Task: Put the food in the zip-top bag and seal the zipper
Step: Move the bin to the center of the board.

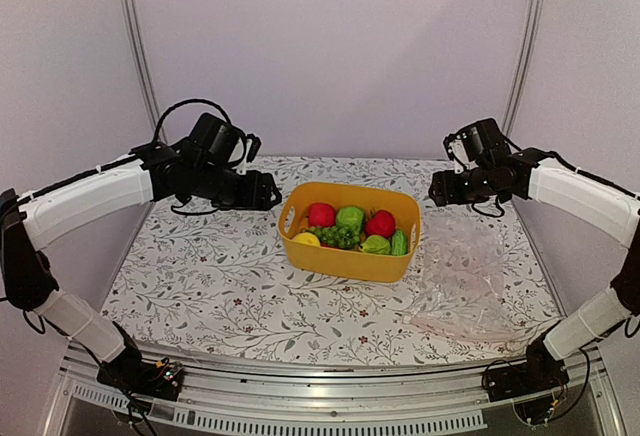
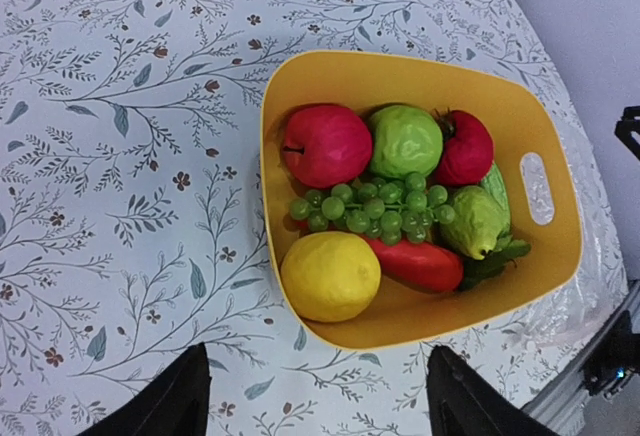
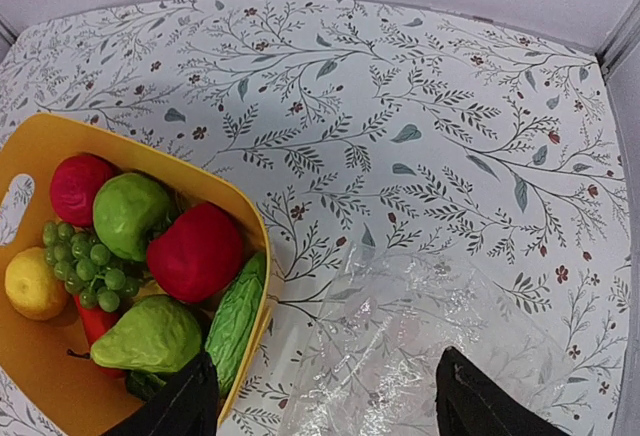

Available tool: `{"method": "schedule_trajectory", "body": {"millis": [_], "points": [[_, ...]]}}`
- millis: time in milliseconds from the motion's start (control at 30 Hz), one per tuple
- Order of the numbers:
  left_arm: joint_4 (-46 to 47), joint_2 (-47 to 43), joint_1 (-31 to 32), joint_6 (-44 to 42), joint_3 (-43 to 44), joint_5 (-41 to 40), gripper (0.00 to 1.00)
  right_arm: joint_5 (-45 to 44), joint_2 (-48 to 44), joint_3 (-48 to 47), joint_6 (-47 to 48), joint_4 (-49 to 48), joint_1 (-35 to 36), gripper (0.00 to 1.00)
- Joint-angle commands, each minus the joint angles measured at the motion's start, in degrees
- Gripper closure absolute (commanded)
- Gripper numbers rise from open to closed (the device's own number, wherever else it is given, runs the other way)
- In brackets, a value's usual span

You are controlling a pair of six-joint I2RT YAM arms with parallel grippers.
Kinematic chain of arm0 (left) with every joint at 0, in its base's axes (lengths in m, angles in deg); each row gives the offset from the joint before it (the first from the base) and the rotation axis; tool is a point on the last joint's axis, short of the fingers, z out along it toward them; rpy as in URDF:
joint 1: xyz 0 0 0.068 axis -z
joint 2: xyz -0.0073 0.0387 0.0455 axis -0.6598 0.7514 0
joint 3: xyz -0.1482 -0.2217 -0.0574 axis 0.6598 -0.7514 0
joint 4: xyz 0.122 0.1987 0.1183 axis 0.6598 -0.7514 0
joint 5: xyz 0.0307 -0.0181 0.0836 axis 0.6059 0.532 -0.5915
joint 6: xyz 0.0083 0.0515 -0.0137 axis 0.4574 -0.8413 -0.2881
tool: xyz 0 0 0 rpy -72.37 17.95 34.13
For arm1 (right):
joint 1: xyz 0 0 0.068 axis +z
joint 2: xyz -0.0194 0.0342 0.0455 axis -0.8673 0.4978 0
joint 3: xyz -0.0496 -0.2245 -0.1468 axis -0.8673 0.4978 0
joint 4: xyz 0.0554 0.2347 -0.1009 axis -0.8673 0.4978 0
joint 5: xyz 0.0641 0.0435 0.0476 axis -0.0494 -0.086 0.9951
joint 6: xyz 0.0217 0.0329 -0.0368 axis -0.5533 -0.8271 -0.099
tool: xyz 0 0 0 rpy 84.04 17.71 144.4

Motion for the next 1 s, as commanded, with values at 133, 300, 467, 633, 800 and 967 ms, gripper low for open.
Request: {"method": "schedule_trajectory", "body": {"millis": [133, 300, 467, 633, 800, 967], "points": [[-3.4, -3.4, 2.9, 0.2, -3.8, 2.7, 0.26, 5.6, 9.8, -2.0, -5.6, 0.1, -7.6, 0.42], [-4.4, -5.4, 3.0, 0.8, -4.9, 2.8, 0.26, 6.7, 15.2, -3.4, -1.9, -0.4, -8.0, 0.46], [-11.1, -6.5, 2.8, 8.8, -3.4, -5.5, 0.00, 13.7, 18.4, -4.3, -0.6, -1.2, -2.7, 0.52], [-11.9, -9.0, 2.7, 17.1, -6.1, -9.5, 0.00, 14.2, 20.7, -6.2, -2.8, 0.7, 11.0, 0.51], [-16.2, -9.2, 2.4, 23.1, -7.3, -12.6, 0.00, 14.0, 22.7, -9.6, -3.0, 1.8, 24.1, 0.49], [-21.7, -10.8, 0.3, 29.9, -8.6, -16.0, 0.06, 12.2, 19.2, -8.3, -3.8, 2.5, 24.8, 0.46]]}}
